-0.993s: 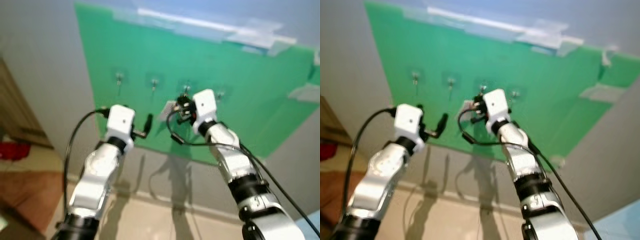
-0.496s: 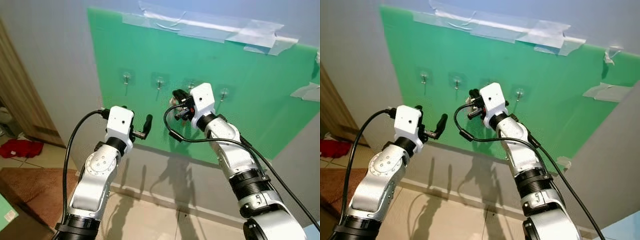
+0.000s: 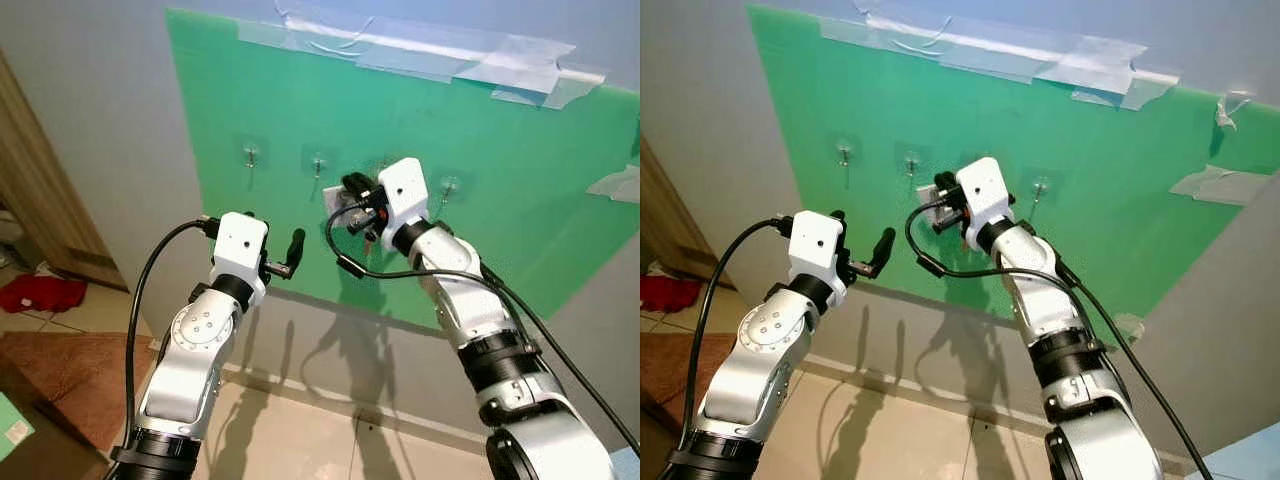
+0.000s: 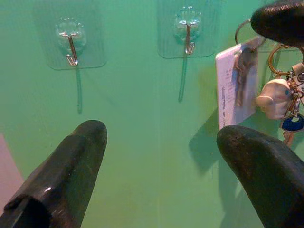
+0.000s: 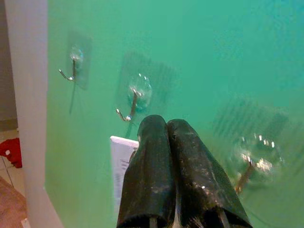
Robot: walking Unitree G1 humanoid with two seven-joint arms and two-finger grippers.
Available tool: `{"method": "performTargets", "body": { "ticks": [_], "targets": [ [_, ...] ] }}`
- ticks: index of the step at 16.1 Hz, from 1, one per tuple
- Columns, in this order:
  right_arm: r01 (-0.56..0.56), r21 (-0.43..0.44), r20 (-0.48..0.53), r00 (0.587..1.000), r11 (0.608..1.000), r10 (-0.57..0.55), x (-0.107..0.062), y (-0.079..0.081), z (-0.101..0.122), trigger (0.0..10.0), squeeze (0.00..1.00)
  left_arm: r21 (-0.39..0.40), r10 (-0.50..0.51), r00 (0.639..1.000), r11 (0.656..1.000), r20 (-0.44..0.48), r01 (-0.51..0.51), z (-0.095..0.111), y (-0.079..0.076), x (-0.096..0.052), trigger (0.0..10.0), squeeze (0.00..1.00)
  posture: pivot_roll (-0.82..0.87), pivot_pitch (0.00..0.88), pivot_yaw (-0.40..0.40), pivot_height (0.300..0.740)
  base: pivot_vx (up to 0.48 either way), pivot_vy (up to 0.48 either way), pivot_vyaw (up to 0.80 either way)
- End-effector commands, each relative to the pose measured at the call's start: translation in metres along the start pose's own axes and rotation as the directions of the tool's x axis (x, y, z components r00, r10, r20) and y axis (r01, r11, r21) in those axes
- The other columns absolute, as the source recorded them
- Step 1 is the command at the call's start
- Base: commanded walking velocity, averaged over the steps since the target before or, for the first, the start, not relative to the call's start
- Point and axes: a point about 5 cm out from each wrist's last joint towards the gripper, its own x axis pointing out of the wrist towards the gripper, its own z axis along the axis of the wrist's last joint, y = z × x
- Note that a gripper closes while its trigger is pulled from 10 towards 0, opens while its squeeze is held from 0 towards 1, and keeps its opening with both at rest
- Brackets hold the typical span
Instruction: Hang keys on a hook
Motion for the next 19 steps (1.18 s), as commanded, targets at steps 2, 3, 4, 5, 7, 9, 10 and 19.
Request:
{"method": "performTargets", "body": {
  "ticks": [2, 3, 4, 5, 7, 9, 10, 19],
  "targets": [
    [-0.023, -0.004, 0.012, 1.000, 1.000, 0.023, 0.004, -0.001, 0.007, 0.0, 0.00, 0.004, 0.000, 1.000, 1.000, 0.017, 0.000, 0.004, -0.001, 0.000, 10.0, 0.00, 0.03, 0.000, -0.053, 0.740, 0.000, 0.000, 0.00],
    [-0.037, -0.004, 0.015, 0.999, 0.999, 0.037, 0.005, 0.000, 0.008, 0.0, 0.00, 0.004, 0.000, 1.000, 1.000, 0.017, 0.000, 0.004, -0.001, 0.000, 10.0, 0.00, 0.03, 0.000, -0.055, 0.740, 0.000, 0.000, 0.00],
    [-0.052, -0.007, 0.015, 0.999, 0.999, 0.052, 0.006, 0.001, 0.009, 0.0, 0.00, 0.005, -0.001, 1.000, 1.000, 0.018, 0.001, 0.004, -0.001, 0.000, 10.0, 0.00, 0.03, 0.000, -0.056, 0.740, 0.000, 0.000, 0.00],
    [-0.081, -0.011, 0.021, 0.996, 0.997, 0.081, 0.006, 0.004, 0.010, 0.0, 0.00, 0.005, -0.001, 1.000, 1.000, 0.017, 0.001, 0.004, -0.001, 0.000, 10.0, 0.00, 0.03, 0.000, -0.056, 0.740, 0.000, 0.000, 0.00],
    [-0.117, -0.013, 0.026, 0.993, 0.993, 0.117, 0.006, 0.008, 0.012, 0.0, 0.00, 0.005, -0.001, 1.000, 1.000, 0.018, 0.001, 0.004, -0.001, 0.000, 10.0, 0.00, 0.03, 0.000, -0.056, 0.740, 0.000, 0.000, 0.00],
    [-0.149, -0.018, 0.033, 0.988, 0.989, 0.149, 0.006, 0.013, 0.012, 0.0, 0.00, 0.006, -0.003, 1.000, 1.000, 0.018, 0.003, 0.004, -0.001, 0.000, 10.0, 0.00, 0.03, 0.000, -0.057, 0.740, 0.000, 0.000, 0.00],
    [-0.149, -0.017, 0.032, 0.988, 0.989, 0.150, 0.006, 0.013, 0.012, 0.0, 0.00, 0.005, -0.003, 1.000, 1.000, 0.019, 0.003, 0.004, -0.001, 0.001, 10.0, 0.00, 0.04, 0.000, -0.058, 0.740, 0.000, 0.000, 0.00],
    [-0.188, -0.036, 0.043, 0.981, 0.981, 0.190, 0.015, 0.023, 0.014, 0.0, 0.00, 0.009, -0.004, 1.000, 1.000, 0.027, 0.004, 0.005, -0.002, 0.002, 10.0, 0.00, 0.05, 0.000, -0.070, 0.740, 0.000, 0.000, 0.00]
  ]
}}
